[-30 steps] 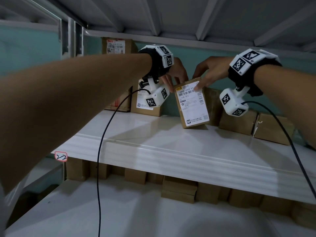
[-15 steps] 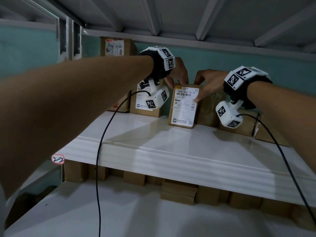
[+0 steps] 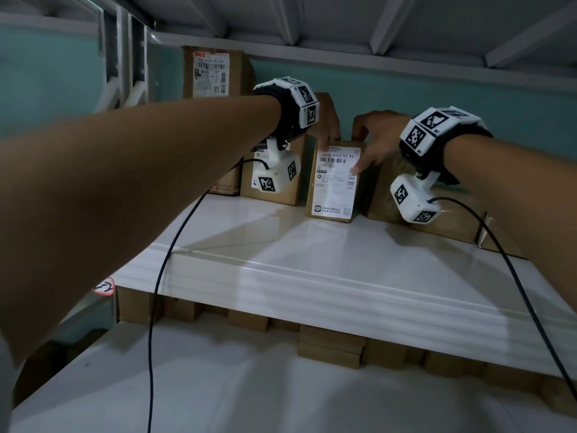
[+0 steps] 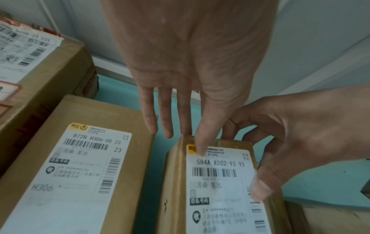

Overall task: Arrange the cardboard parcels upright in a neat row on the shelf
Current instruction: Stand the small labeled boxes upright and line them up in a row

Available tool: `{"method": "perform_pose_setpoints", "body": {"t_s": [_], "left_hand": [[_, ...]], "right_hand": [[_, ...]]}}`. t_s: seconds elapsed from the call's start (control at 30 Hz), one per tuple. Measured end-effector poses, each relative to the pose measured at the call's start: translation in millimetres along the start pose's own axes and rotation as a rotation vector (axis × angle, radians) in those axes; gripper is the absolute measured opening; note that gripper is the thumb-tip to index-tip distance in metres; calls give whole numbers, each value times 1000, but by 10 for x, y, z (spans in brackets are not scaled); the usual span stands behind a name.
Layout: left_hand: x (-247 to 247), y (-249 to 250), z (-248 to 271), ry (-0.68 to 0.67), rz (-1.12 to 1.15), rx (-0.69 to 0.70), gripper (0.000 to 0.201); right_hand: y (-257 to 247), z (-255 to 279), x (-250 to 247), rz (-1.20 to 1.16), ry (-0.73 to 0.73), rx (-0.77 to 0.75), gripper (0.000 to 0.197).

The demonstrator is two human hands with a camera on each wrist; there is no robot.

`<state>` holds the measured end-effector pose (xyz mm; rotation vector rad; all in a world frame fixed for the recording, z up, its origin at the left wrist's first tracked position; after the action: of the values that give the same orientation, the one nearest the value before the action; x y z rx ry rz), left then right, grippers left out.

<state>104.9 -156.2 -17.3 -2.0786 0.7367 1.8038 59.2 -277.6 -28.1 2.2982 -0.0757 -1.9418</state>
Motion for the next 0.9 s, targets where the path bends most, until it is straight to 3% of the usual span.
{"method": "perform_pose_setpoints", "body": {"t_s": [0.07, 0.33, 0.7, 0.9], "left_hand": [[9, -18, 4, 62, -12, 50, 43], [69, -195, -157, 85, -53, 36, 43], [44, -357, -451, 114, -356, -27, 38], [33, -471, -595, 123, -309, -25, 36]], "right_hand": [[-18, -37, 9, 16, 12, 1, 65], [-24, -249, 56, 56, 38, -8, 63], [-46, -568, 101, 78, 32, 1, 63], [-50, -671, 112, 94, 37, 4, 65]]}}
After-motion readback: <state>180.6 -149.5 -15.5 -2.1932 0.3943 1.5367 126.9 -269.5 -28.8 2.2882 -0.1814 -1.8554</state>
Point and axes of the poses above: each hand's wrist, its own z-axis away from the middle knuckle, its own x-axis out of the palm, y = z × x, the point moved 3 cm from there along -z, towards the middle knuckle, and after that the axes turned 11 degrees about -y, right-handed, at the moved point
